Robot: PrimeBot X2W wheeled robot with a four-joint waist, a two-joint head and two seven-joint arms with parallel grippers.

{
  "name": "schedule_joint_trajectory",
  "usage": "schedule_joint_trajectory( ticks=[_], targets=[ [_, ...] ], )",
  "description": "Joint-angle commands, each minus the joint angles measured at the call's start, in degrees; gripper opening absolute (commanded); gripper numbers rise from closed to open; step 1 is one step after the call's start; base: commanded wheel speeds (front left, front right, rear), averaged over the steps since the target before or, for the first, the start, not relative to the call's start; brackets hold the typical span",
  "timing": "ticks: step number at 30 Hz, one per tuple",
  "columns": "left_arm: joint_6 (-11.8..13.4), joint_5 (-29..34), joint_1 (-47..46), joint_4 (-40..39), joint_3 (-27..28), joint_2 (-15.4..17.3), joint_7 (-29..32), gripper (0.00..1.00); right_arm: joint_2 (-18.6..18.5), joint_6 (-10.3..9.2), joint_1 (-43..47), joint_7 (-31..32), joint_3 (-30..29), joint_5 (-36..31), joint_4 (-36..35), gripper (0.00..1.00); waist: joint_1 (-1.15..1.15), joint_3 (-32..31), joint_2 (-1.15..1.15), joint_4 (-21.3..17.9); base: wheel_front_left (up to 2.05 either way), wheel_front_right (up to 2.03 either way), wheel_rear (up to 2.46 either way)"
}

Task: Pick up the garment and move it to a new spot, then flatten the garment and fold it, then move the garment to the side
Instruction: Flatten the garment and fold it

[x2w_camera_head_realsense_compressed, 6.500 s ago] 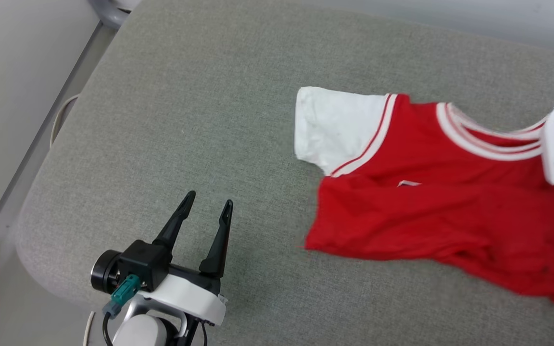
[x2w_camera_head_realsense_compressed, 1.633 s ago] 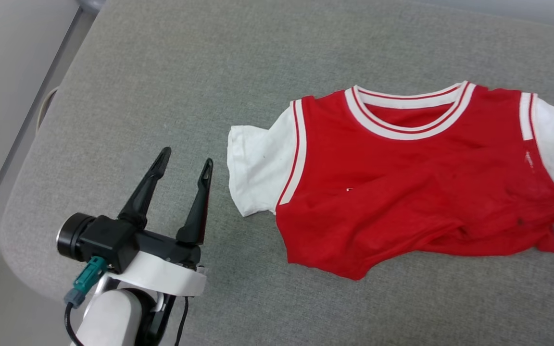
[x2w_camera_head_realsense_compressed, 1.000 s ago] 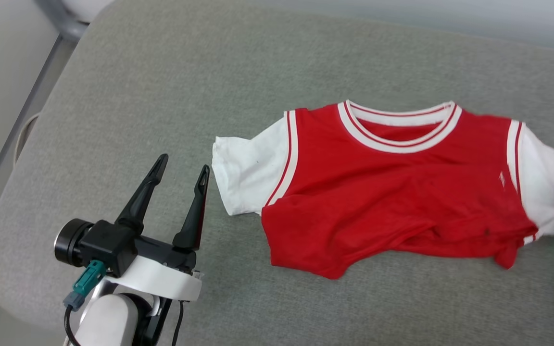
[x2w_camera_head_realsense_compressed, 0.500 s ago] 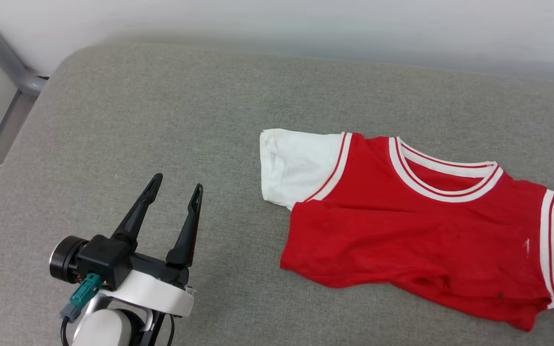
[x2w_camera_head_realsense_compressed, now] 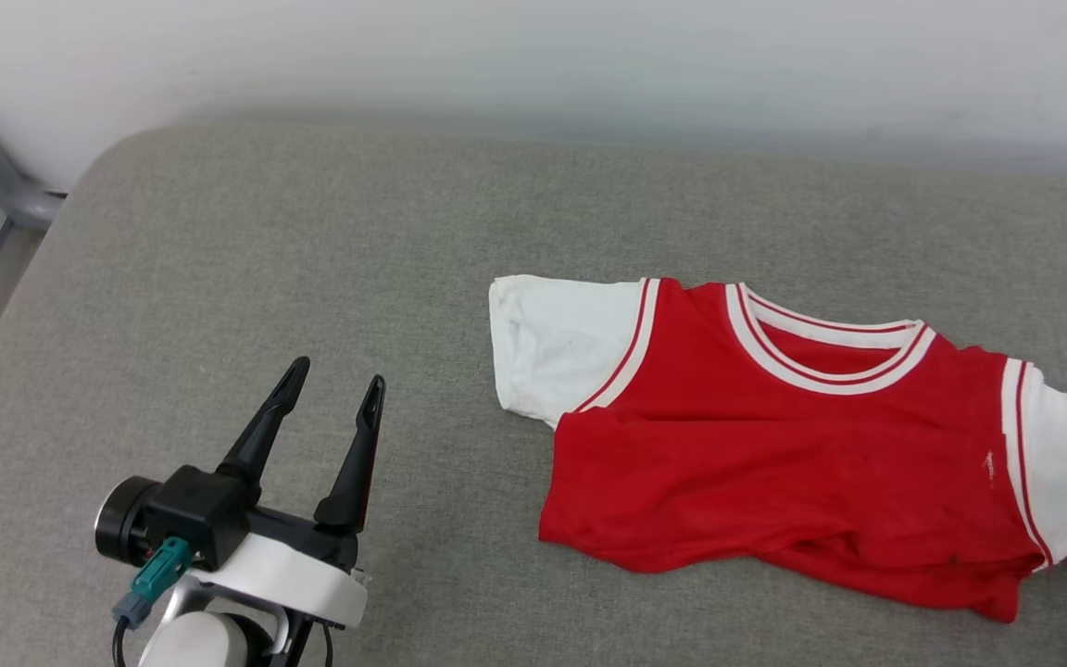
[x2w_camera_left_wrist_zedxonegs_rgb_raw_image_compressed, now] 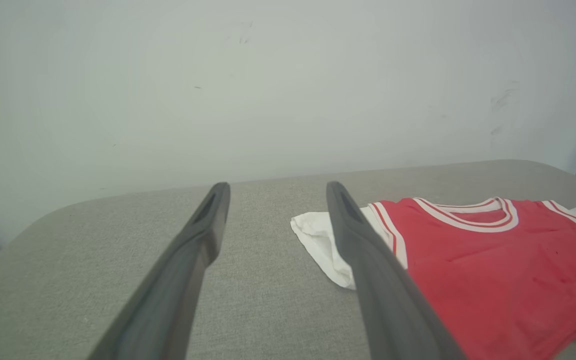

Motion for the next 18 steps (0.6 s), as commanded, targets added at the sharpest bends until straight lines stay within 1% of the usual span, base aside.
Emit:
schedule_joint_trajectory(
  ticks=[1, 4, 7, 11, 15, 16, 18],
  targets=[
    [0.3, -0.2, 0.6, 0.1, 0.2, 0.2, 0.0, 1.00, 0.6, -0.08, 0.4, -1.3, -0.2, 0.4, -0.6, 1.00, 0.00, -0.8, 0.00, -0.7, 0.00, 0.00, 0.00],
    [0.2, -1.0, 1.3, 0.3, 0.3, 0.1, -0.1, 1.00, 3.2, -0.08, 2.7, -8.5, -0.7, 1.2, -3.4, 1.00, 0.00, -1.9, 0.00, -1.8, 0.00, 0.00, 0.00],
    [0.2, -2.0, 2.0, 0.5, 0.5, -0.2, -0.2, 1.00, 7.1, -0.08, 5.8, -15.5, -1.8, 2.5, -7.3, 1.00, 0.00, -2.6, 0.00, -2.7, 0.00, 0.00, 0.00],
    [0.4, -3.7, 2.9, 0.5, 1.2, -1.0, -0.1, 1.00, 13.1, -0.08, 10.8, -23.1, -4.3, 4.8, -13.2, 1.00, 0.00, -2.7, 0.00, -4.1, 0.00, 0.00, 0.00],
    [0.3, -4.7, 2.3, 0.7, 1.0, -0.5, 1.5, 1.00, 17.6, -0.07, 14.1, -28.0, -5.2, 5.7, -18.2, 1.00, 0.00, -1.5, 0.00, -5.9, 0.00, 0.00, 0.00],
    [0.6, -5.1, 1.8, 0.8, 1.4, -0.2, 2.5, 1.00, 18.4, -0.07, 14.6, -28.5, -5.2, 5.7, -19.0, 1.00, 0.00, -1.1, 0.00, -6.5, 0.00, 0.00, 0.00],
    [0.7, -6.6, 0.6, 1.2, 1.7, -0.1, 5.6, 1.00, 18.8, -0.07, 15.2, -28.3, -5.3, 4.4, -19.9, 1.00, 0.00, 0.0, 0.00, -7.5, 0.00, 0.00, 0.00]
  ],
)
